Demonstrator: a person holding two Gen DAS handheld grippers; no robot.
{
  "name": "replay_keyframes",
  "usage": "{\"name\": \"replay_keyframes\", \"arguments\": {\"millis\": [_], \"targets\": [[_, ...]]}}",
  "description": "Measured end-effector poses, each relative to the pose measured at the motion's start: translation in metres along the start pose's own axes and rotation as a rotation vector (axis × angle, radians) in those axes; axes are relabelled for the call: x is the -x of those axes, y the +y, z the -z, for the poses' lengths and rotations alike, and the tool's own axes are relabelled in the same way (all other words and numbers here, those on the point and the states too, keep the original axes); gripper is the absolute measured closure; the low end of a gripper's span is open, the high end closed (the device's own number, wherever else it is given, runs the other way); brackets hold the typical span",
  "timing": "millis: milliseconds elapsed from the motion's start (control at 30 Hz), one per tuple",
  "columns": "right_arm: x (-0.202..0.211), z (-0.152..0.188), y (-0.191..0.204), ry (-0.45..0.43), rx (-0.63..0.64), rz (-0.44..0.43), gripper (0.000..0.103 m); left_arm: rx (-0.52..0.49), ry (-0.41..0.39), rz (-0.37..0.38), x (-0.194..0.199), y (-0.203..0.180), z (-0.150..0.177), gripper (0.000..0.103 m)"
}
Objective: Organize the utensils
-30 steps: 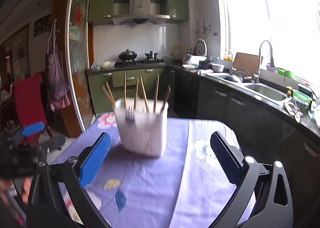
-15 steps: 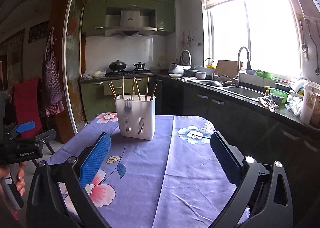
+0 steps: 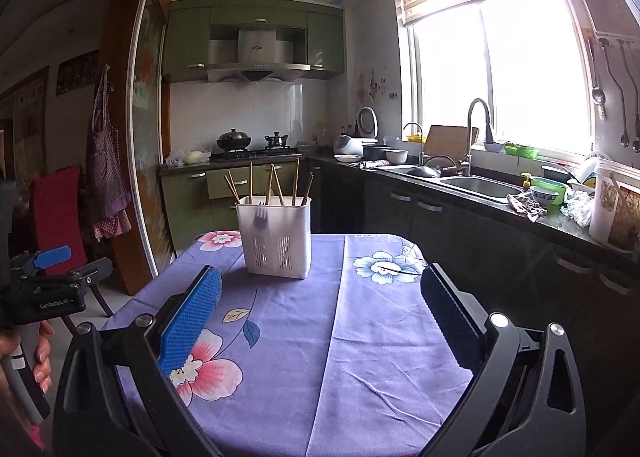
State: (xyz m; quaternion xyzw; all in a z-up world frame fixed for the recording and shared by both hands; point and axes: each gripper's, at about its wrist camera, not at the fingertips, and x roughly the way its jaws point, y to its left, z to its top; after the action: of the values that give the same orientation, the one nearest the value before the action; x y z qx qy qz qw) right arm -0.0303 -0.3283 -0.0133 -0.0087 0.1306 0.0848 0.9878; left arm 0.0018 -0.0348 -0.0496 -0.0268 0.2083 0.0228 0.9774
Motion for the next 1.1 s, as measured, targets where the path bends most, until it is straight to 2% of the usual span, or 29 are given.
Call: {"name": "replay_keyframes", "arguments": {"millis": [433,1100], "targets": [[-0.016,-0.002,0.004,0.018,0.008,-0.012,0.005,0.012,0.009,0.005,-0.005,0.004,-0.002,0.007],[-0.016,-0.002,0.003,0.011,0.006,-0.013,0.005,0.001,0.009,0.009,-0.004,-0.001,0.001,0.007]]}}
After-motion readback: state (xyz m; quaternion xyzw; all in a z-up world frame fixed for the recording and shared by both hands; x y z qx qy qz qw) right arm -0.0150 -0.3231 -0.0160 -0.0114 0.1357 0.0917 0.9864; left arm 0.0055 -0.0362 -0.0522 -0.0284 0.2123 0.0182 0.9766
